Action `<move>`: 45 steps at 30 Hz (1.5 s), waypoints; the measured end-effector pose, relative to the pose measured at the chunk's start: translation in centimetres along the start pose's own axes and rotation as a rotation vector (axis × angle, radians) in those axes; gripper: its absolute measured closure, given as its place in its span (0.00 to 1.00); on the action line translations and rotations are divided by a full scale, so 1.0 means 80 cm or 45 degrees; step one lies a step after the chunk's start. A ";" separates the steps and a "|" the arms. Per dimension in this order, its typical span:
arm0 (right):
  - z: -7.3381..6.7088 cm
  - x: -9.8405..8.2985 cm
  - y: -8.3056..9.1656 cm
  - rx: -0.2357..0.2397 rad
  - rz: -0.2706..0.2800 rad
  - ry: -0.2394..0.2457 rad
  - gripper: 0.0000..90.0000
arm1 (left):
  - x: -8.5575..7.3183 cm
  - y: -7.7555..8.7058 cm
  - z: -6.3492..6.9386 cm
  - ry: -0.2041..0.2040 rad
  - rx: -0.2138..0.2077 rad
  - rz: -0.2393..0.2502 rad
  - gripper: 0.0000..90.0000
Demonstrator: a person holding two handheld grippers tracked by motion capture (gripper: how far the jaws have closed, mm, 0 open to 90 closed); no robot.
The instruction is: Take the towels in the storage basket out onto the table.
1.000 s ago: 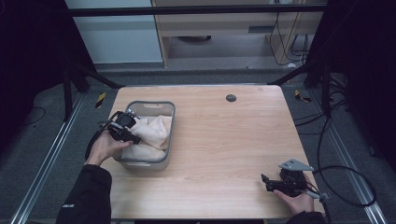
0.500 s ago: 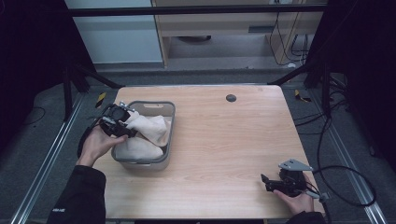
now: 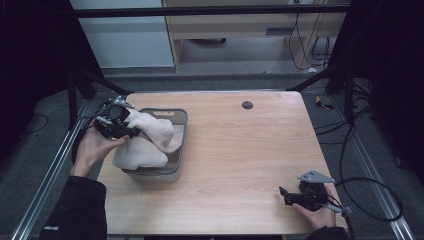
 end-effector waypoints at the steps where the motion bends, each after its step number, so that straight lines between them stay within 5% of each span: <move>1: 0.000 0.000 0.000 -0.001 0.000 -0.001 0.13 | 0.001 0.002 0.000 0.004 -0.002 0.006 0.74; 18: 0.000 0.000 0.000 0.002 -0.003 -0.003 0.13 | 0.013 0.044 0.002 0.028 -0.026 0.128 0.74; 35: 0.000 0.000 0.000 -0.002 -0.001 -0.003 0.13 | 0.009 0.091 0.000 -0.011 -0.028 0.218 0.74; 45: 0.000 0.000 0.000 -0.001 -0.001 -0.004 0.13 | 0.015 0.116 0.016 -0.031 -0.056 0.267 0.74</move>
Point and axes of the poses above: each handheld gripper's, and its own axes: y roughly backward along the jaws, x roughly out of its top, z roughly to its right, the point moved 7 cm from there along -y, roughly forward along the jaws, and after that the axes turned 3 degrees about -z, right-handed, at the moved point
